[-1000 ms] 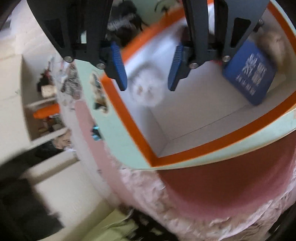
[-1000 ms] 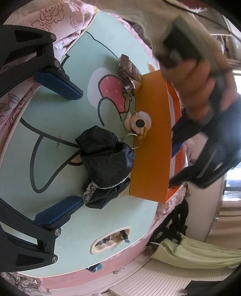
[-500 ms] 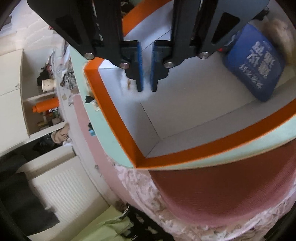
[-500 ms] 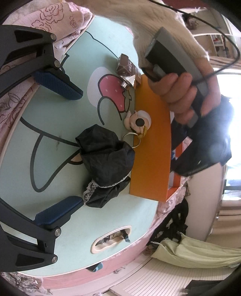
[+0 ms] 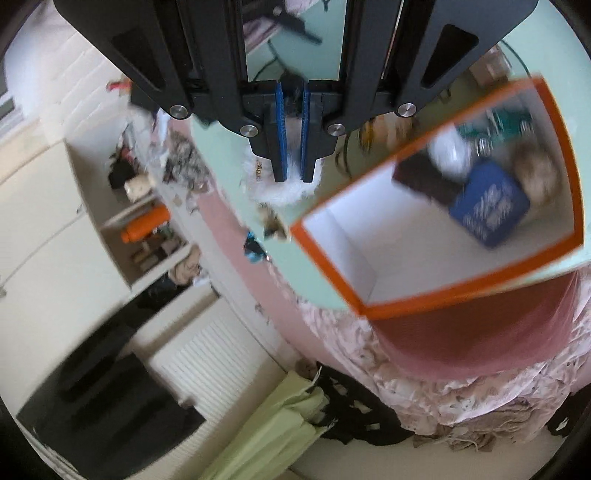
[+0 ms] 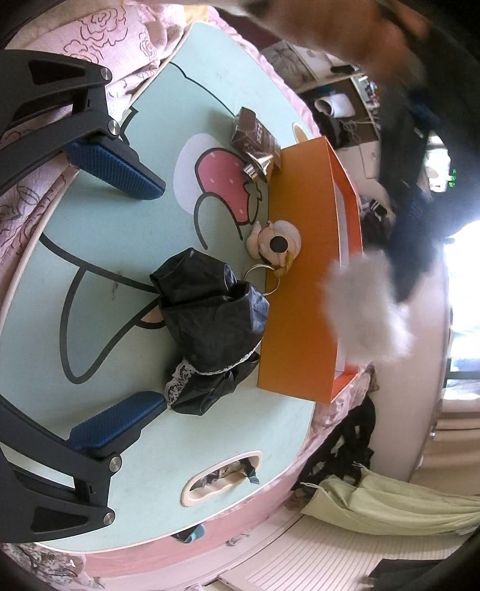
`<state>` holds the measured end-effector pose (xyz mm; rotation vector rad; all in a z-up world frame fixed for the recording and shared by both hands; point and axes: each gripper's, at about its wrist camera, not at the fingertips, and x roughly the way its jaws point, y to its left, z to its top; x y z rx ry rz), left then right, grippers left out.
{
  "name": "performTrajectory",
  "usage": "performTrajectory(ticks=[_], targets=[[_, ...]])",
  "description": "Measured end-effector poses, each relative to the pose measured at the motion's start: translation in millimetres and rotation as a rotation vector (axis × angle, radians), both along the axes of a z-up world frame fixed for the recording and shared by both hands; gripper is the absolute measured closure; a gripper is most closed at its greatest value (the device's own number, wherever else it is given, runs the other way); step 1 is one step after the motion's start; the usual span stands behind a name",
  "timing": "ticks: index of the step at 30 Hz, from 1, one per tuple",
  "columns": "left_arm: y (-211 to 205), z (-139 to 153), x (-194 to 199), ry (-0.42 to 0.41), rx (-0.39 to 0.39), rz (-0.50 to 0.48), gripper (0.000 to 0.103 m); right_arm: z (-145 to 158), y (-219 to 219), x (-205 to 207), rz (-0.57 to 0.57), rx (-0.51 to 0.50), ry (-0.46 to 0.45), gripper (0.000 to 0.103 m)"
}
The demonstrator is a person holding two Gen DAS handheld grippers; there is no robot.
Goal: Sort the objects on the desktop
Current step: 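Place the white fluffy item beside the plush figure, left gripper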
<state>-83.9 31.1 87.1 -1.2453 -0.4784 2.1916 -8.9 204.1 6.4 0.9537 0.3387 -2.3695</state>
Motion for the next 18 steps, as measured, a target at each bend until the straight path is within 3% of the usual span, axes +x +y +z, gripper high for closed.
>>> performTrajectory(ticks=[4, 7, 9, 12, 15, 18], targets=[[-1, -16, 11, 0.041, -0.032, 0.029, 0.089, 0, 0, 0, 0.001, -0.001, 0.0, 0.0], [-6, -20, 20, 0.057, -0.077, 0.071, 0.068, 0, 0, 0, 0.0, -0.001, 0.0, 0.0], [-10, -13, 38, 0.126, -0.099, 0.079, 0.051, 0, 0, 0, 0.0, -0.001, 0.0, 0.0], [-18, -3, 72, 0.231, -0.185, 0.115, 0.035, 0, 0, 0, 0.0, -0.001, 0.0, 0.0], [-31, -3, 104, 0.29, -0.288, 0.178, 0.032, -1, 0, 0, 0.0, -0.001, 0.0, 0.0], [-46, -21, 124, 0.262, -0.387, 0.234, 0.03, -1, 0, 0, 0.0, -0.001, 0.0, 0.0]])
